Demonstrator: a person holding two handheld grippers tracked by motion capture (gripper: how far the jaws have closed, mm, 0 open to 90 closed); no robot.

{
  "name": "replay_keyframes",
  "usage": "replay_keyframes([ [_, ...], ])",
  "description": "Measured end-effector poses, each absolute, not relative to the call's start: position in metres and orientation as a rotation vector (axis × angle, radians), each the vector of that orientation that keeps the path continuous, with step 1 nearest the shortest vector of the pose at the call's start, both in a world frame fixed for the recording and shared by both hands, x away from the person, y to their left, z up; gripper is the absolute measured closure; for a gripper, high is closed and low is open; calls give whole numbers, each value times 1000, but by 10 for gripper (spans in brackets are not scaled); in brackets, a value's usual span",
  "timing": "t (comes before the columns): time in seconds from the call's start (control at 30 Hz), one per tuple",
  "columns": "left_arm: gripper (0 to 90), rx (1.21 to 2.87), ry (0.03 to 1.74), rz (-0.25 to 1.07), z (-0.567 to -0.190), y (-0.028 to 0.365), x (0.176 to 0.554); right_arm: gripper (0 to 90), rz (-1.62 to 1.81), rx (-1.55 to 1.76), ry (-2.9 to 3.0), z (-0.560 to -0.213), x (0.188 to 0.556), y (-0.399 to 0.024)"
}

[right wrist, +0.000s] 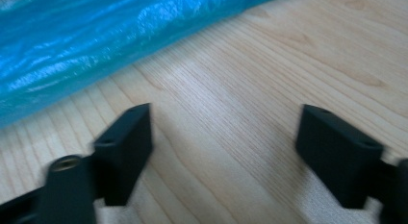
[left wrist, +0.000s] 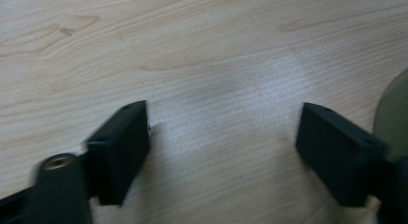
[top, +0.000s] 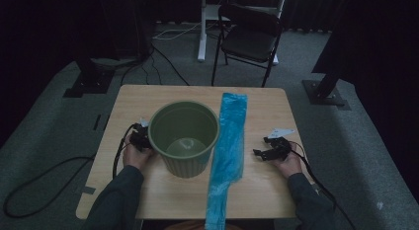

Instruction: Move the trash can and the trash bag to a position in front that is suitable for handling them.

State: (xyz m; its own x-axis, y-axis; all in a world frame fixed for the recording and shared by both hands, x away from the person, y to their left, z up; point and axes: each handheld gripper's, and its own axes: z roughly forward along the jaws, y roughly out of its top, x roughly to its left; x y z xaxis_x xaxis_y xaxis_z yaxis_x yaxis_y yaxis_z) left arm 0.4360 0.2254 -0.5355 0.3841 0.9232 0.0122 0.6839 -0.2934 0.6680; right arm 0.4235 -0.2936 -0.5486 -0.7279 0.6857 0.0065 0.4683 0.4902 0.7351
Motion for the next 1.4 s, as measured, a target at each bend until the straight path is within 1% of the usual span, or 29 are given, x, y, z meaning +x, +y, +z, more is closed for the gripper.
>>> replay_keyframes([
  [0.03,367,2071,1375,541,-536,225,436,292,1082,978,2442,-548,423,-293],
  [0.07,367,2071,1376,539,-535,227,435,292,1082,978,2442,-548,423,-293],
  [0.1,401,2069,1376,538,-534,228,435,334,1089,987,2433,-548,422,-292],
  [0.13,466,2075,1375,535,-534,229,435,435,1082,995,2426,-547,420,-290],
  [0.17,496,2077,1382,515,-532,231,433,481,1072,1009,2427,-545,419,-289],
  [0.2,517,2077,1382,515,-532,231,433,481,1072,1009,2427,-545,419,-289],
  [0.23,542,2078,1382,498,-531,233,432,550,1040,1034,2434,-542,419,-285],
  [0.27,551,2073,1384,475,-530,234,432,550,1040,1034,2434,-542,419,-285],
  [0.37,552,2072,1365,419,-524,235,424,581,1043,1040,2436,-534,415,-273],
  [0.47,553,2059,1343,411,-520,233,419,583,1055,1046,2437,-528,413,-264],
  [0.57,545,2041,1301,422,-511,233,408,551,1084,1041,2456,-520,411,-245],
  [0.73,540,2004,1306,413,-506,237,402,516,1079,1033,2459,-514,413,-225],
  [0.97,540,1979,1317,402,-502,247,391,495,1069,1097,2453,-518,423,-215],
  [1.03,539,1969,1298,406,-500,249,385,482,989,1149,2444,-527,431,-209],
  [1.17,537,1973,1275,408,-499,246,385,502,955,1164,2451,-531,434,-207],
  [1.23,537,1981,1252,410,-499,242,386,565,930,1167,2456,-533,435,-206],
  [1.27,536,1987,1240,408,-499,240,386,663,922,1168,2455,-532,434,-206],
  [1.3,536,1993,1229,412,-499,238,386,663,922,1168,2455,-532,434,-206],
  [1.4,534,2016,1196,418,-499,232,387,798,872,1169,2465,-529,434,-209],
])
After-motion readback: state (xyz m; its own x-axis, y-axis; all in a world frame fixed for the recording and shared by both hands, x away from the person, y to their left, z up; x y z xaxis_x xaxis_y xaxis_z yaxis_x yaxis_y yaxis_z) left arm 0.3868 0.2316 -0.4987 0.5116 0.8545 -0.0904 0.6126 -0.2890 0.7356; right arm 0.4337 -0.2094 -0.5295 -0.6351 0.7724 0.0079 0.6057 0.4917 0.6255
